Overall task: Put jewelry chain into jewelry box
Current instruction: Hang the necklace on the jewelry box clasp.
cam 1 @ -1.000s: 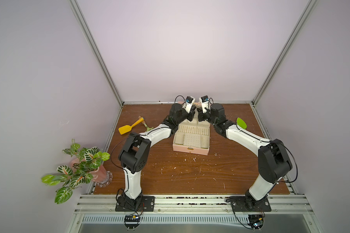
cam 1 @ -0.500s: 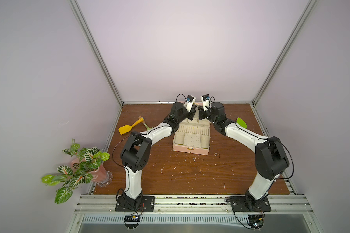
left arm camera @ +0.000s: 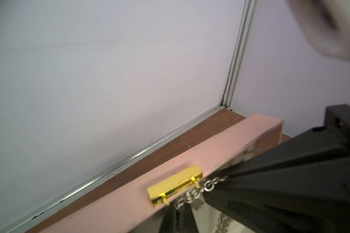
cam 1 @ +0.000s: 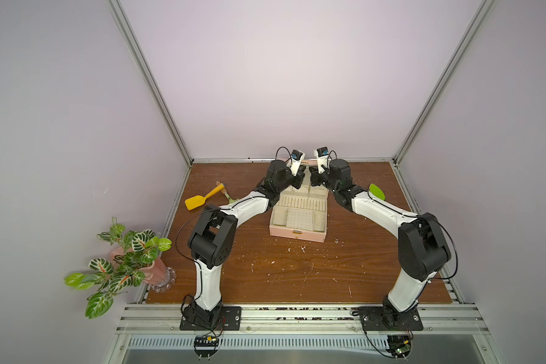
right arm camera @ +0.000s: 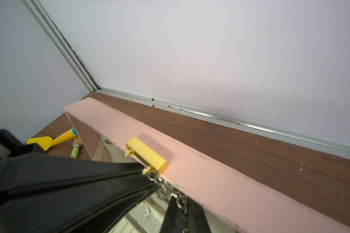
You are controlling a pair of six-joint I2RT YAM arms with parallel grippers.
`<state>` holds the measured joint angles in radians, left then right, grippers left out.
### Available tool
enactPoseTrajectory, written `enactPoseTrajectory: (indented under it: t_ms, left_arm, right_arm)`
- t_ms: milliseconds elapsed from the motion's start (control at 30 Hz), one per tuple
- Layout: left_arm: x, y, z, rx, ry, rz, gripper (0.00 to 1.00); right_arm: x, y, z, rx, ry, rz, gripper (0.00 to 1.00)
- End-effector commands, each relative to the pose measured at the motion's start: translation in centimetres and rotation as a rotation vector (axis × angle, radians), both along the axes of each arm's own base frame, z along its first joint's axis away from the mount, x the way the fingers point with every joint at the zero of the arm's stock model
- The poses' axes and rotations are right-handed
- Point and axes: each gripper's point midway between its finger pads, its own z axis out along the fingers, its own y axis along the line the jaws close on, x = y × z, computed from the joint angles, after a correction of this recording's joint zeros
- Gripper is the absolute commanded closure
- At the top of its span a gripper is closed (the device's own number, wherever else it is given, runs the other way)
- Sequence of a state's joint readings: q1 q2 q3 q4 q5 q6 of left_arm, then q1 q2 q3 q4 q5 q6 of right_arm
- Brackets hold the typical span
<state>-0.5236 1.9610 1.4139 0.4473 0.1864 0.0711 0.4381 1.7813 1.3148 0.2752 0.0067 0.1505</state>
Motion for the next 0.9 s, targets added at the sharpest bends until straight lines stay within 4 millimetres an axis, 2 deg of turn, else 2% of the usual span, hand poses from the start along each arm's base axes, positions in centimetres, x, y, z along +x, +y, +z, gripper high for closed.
enactPoseTrajectory:
  t_ms: [0, 867]
  left_arm:
    - [0.9, 0.4, -0.4, 0.006, 0.005, 0.018, 0.95]
    - [1.2, 0.0, -0.6, 0.008, 0.018, 0.018, 0.92]
  right_arm:
    - [1.0, -0.1, 2.5, 0.042, -0.048, -0.013, 0.88]
    - [0.9, -0.1, 1.2, 0.046, 0.002, -0.014, 0.82]
